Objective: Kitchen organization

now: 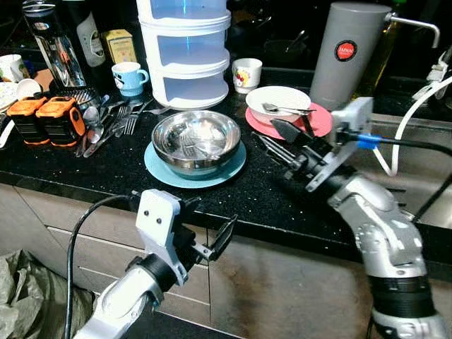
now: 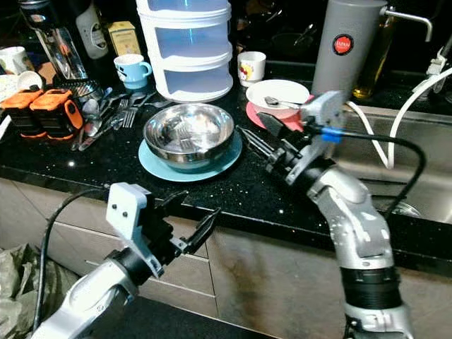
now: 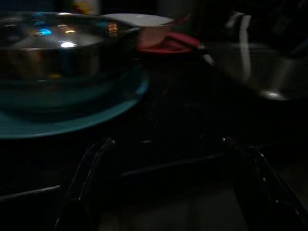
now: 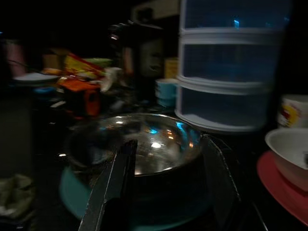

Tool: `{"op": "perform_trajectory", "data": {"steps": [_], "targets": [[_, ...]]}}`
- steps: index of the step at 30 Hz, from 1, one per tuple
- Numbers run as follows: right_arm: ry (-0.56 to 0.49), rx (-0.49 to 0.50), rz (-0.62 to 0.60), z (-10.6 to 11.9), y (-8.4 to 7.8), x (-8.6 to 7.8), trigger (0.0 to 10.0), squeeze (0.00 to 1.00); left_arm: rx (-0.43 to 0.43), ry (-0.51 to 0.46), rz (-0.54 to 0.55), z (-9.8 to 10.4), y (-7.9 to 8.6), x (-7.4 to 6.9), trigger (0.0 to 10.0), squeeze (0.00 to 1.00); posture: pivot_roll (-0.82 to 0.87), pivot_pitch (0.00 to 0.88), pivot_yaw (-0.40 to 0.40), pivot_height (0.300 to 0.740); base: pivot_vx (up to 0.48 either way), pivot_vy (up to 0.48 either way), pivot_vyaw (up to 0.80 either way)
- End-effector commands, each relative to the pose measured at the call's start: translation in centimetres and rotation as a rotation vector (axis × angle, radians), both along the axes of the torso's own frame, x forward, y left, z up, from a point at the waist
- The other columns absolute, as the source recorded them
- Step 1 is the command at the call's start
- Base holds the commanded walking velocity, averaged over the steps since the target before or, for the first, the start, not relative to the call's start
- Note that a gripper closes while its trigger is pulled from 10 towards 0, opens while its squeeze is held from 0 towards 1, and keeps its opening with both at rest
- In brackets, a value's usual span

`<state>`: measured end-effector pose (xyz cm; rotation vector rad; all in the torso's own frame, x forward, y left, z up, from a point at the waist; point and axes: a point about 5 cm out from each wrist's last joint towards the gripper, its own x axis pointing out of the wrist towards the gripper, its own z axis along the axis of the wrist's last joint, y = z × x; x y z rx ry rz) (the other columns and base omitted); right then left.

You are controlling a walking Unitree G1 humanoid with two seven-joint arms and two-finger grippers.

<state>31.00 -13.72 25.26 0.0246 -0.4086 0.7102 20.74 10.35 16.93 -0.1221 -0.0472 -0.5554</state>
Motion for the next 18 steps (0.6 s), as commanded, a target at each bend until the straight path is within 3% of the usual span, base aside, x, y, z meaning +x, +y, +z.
{"op": "perform_trajectory", "data": {"steps": [1,6,11,18], "targets": [[-0.009,-0.004,-0.023,0.2,0.6,0.4,10.0,0.0,0.03,-0.008,0.07,-0.2,1.1,0.3,10.0,0.0,0.17,0.0,0.011,0.74,0.0,0.0,0.0],[-0.012,0.016,-0.01,0.3,1.6,0.6,10.0,0.0,0.059,-0.024,0.169,0.0,2.5,0.7,10.0,0.0,0.17,0.0,0.007,0.74,0.0,0.0,0.0],[-0.059,-0.006,0.166,0.3,4.1,-0.6,10.0,0.0,0.082,-0.049,0.27,0.3,3.9,0.7,10.0,0.0,0.19,0.0,-0.001,0.74,0.0,0.0,0.0],[-0.078,-0.031,0.261,0.2,6.7,-1.5,10.0,0.0,0.102,-0.033,0.279,-0.1,3.8,0.2,10.0,0.0,0.2,0.0,-0.006,0.74,0.0,0.0,0.0]]}}
